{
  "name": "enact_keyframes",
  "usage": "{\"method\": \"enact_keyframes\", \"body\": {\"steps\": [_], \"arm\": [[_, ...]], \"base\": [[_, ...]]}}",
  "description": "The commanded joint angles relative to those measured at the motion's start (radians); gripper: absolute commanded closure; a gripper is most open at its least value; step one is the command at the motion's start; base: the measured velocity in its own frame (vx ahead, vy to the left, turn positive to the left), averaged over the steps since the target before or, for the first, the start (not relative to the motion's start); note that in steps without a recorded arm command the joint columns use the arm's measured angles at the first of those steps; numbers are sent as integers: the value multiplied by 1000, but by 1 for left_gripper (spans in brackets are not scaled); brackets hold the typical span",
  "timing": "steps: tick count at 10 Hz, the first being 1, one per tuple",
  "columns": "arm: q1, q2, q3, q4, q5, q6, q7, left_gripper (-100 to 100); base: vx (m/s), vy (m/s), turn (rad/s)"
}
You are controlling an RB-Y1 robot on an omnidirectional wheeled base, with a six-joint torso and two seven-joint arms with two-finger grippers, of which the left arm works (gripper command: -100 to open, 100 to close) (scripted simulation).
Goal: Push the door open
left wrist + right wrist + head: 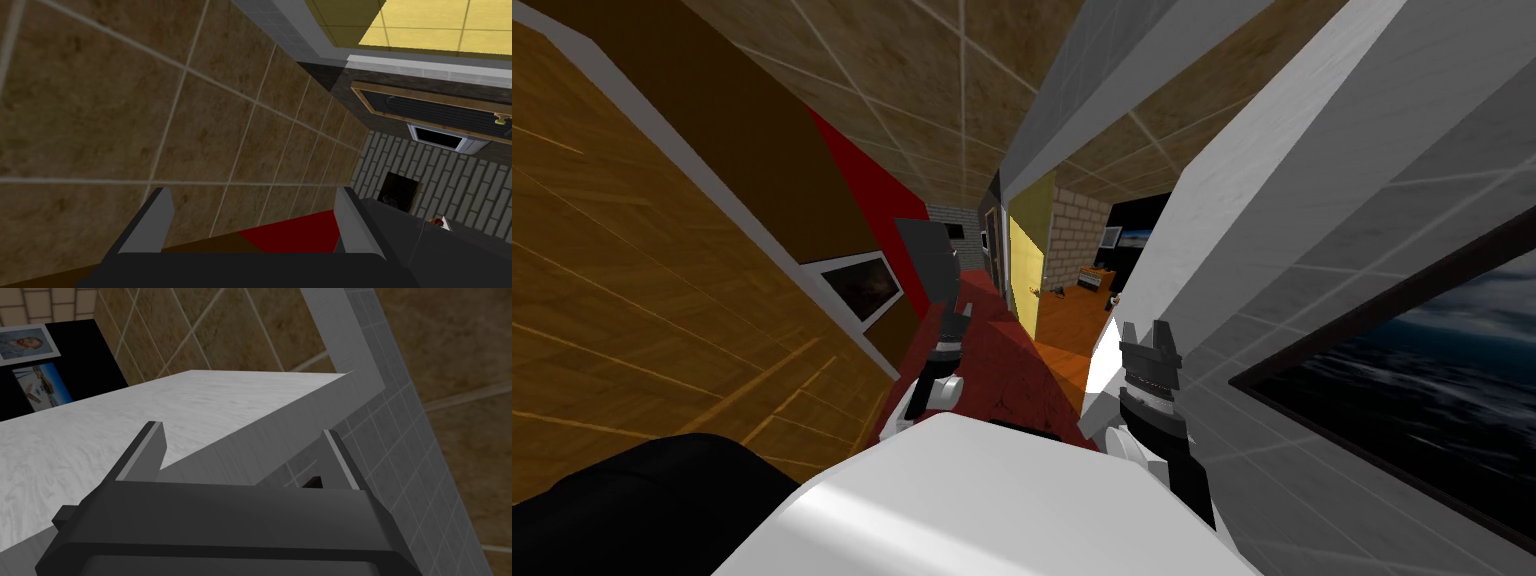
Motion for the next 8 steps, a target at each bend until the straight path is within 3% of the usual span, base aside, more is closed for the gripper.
{"method": "enact_keyframes", "body": {"steps": [1, 8], "arm": [[-6, 8, -10, 31, -1, -10, 3, -100], [-66, 37, -51, 185, -8, -41, 14, -100]], "base": [[98, 75, -76], [117, 58, -73]]}}
